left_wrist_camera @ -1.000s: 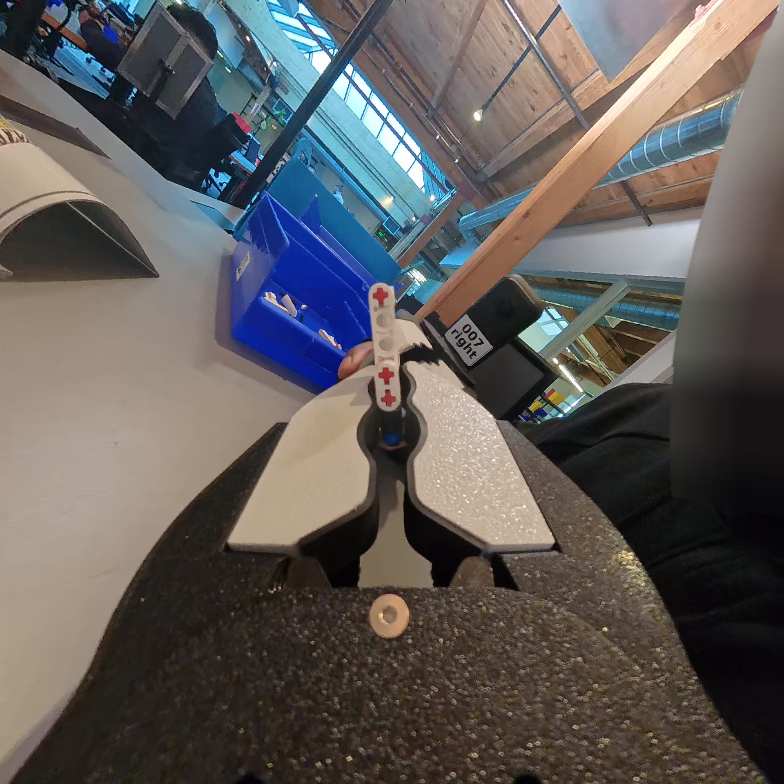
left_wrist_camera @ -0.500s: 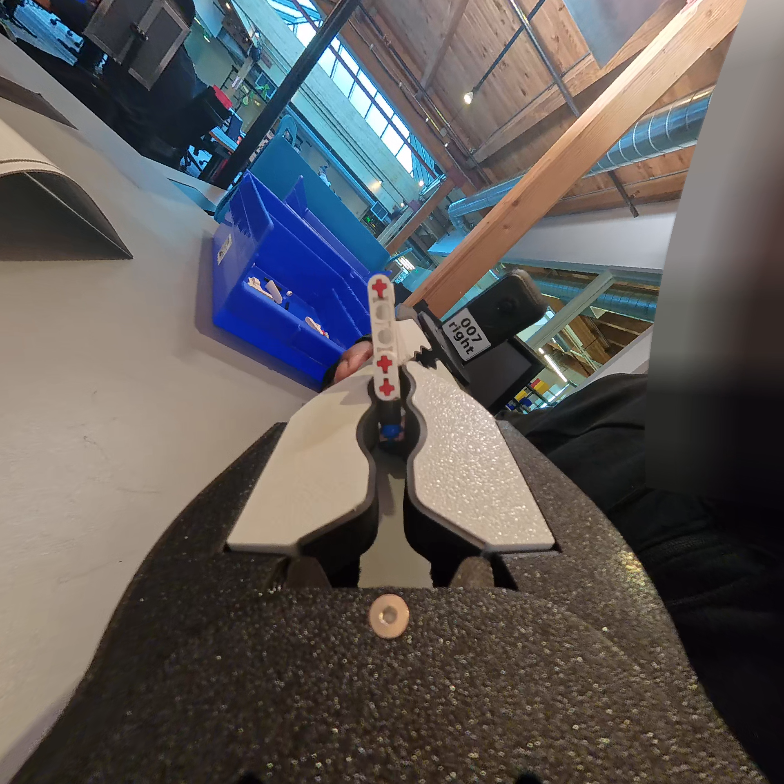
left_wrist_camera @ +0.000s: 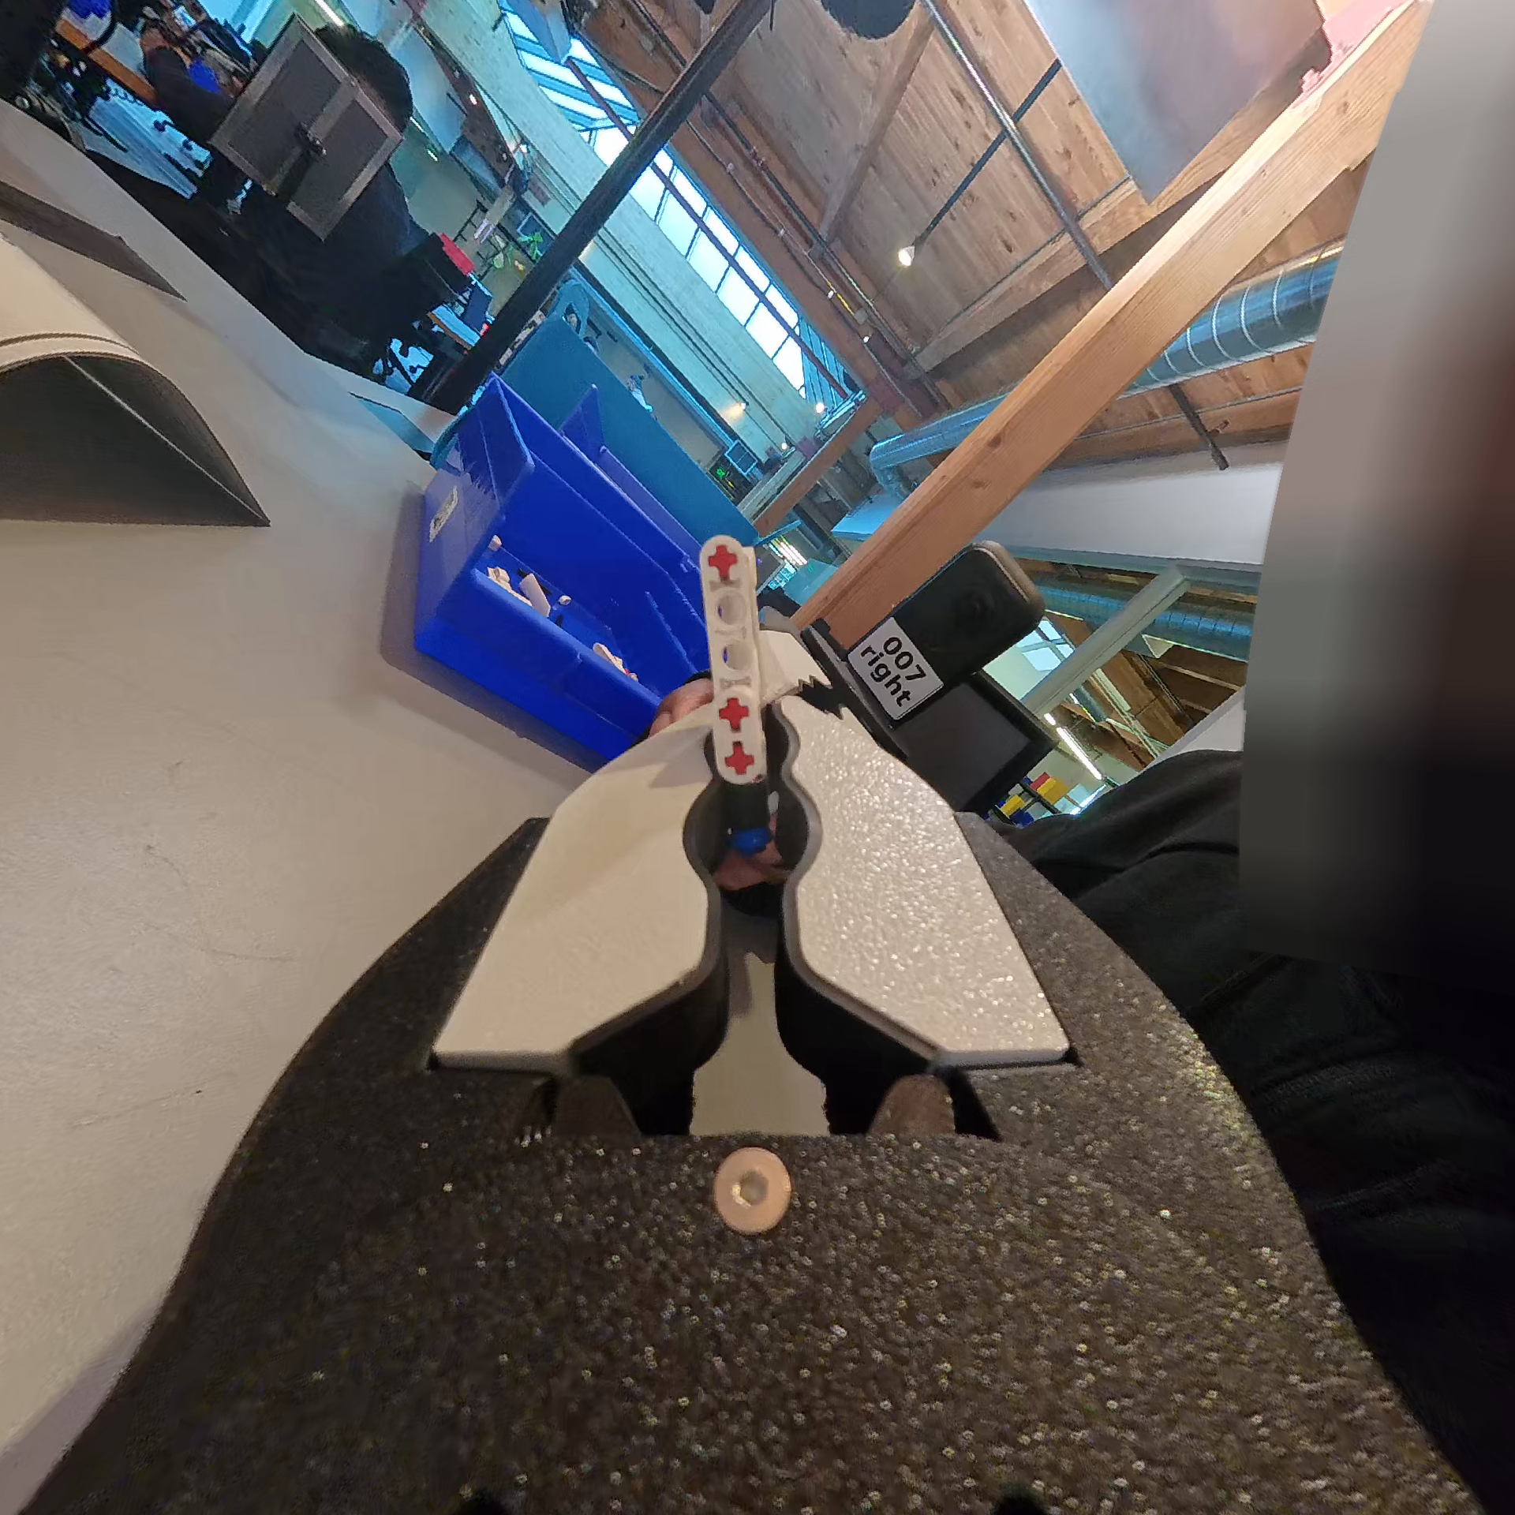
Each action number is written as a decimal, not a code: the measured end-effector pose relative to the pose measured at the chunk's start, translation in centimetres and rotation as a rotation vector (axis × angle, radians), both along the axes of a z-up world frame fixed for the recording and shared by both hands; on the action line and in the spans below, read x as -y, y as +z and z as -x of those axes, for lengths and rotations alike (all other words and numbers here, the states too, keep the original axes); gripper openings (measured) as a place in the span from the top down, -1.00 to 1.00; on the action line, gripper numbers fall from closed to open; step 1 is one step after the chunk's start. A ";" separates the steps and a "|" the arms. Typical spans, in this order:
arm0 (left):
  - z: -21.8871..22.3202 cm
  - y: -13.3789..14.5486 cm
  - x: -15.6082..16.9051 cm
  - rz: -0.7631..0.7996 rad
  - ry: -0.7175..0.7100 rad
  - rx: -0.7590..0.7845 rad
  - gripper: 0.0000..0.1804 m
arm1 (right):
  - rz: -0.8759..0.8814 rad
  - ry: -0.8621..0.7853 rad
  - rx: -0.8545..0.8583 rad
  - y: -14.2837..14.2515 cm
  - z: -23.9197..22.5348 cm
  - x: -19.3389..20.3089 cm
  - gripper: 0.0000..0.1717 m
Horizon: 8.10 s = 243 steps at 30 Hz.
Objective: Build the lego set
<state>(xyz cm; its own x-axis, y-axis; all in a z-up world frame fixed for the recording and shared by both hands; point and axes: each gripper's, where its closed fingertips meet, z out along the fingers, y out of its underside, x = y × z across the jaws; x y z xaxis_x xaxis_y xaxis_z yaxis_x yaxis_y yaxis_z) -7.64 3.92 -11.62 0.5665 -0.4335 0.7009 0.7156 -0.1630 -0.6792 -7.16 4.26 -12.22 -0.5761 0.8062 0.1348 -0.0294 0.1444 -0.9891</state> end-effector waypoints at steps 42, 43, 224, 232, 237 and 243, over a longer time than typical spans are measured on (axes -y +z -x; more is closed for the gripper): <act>0.2 0.2 0.0 -0.017 0.035 0.024 0.91 | -0.011 -0.017 -0.004 0.0 0.3 0.4 0.97; 0.2 0.2 0.0 -0.018 0.039 0.027 0.91 | -0.008 -0.018 -0.003 0.0 0.3 0.4 0.97; 7.9 -1.0 -1.1 -0.126 0.431 0.511 0.92 | -0.129 -0.346 -0.126 -0.5 8.6 -1.1 0.58; 7.8 -1.2 -1.3 -0.107 0.425 0.504 0.92 | -0.145 -0.354 -0.127 -0.6 8.5 -1.3 0.62; 7.8 -1.2 -1.4 -0.105 0.426 0.506 0.92 | -0.143 -0.353 -0.123 -0.7 8.6 -1.3 0.62; 7.8 -1.3 -1.4 -0.105 0.437 0.509 0.92 | -0.142 -0.352 -0.118 -0.8 8.6 -1.3 0.63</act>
